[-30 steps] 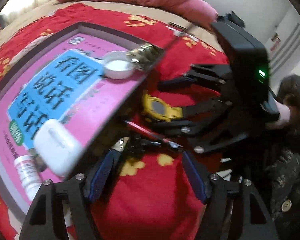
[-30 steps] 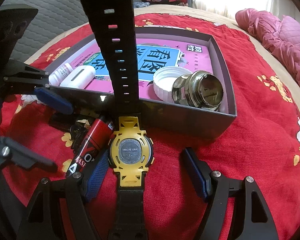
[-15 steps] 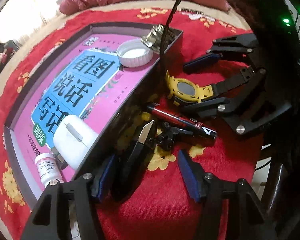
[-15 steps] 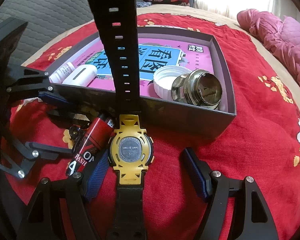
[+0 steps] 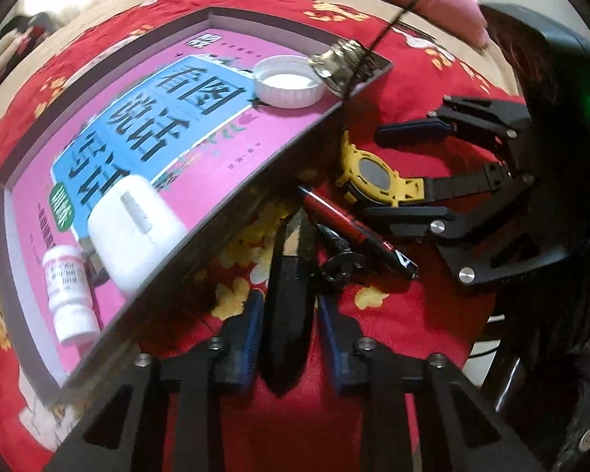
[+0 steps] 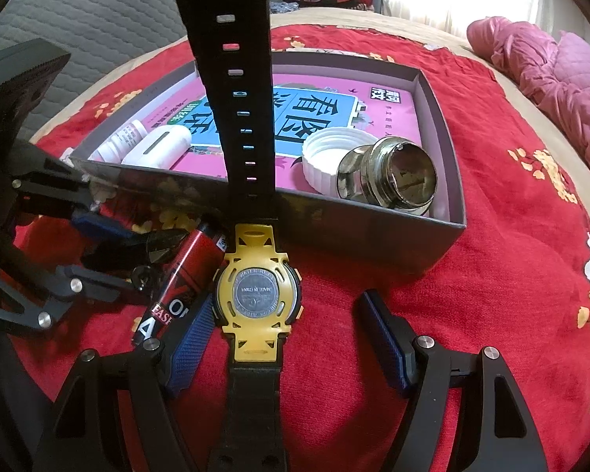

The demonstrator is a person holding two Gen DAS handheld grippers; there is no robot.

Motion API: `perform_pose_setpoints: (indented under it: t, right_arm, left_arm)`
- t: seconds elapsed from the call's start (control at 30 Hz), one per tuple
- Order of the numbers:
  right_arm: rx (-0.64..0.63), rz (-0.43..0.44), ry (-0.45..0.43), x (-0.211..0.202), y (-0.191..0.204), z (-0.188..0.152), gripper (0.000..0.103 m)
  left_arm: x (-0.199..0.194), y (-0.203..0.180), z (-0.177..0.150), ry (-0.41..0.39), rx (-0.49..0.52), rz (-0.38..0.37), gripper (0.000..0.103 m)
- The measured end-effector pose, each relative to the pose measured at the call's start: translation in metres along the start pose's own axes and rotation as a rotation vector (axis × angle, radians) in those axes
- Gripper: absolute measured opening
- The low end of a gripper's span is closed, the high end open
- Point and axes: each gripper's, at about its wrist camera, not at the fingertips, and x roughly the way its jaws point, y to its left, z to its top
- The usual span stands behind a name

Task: Organize rigid objects

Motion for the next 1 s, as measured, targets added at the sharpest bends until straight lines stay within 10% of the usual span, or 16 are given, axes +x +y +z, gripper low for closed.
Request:
perform_pose_setpoints:
  t: [0.37, 0.5, 0.6, 1.0]
  right_arm:
    - [0.022, 0.006, -0.011, 0.002, -0.003, 0.0, 0.076]
    - [-0.003, -0.005, -0.02, -0.001, 0.0, -0.001, 0.069]
    - [0.001, 0.006, -0.032, -0.004, -0.003, -0.001, 0.045]
    - [0.068, 0.058, -0.053, -0.015, -0.018, 0.002, 0.044]
  left_arm:
    - [0.011, -0.019, 0.006, -0.046, -0.155, 0.157, 0.026]
    - [0.007, -0.013, -0.003, -0.104, -0.241, 0.122, 0.026]
    - [0.004, -0.008, -0.014, -0.137, -0.295, 0.118, 0.025]
    - [-0.012, 0.0, -0.031, -0.17, -0.387, 0.101, 0.023]
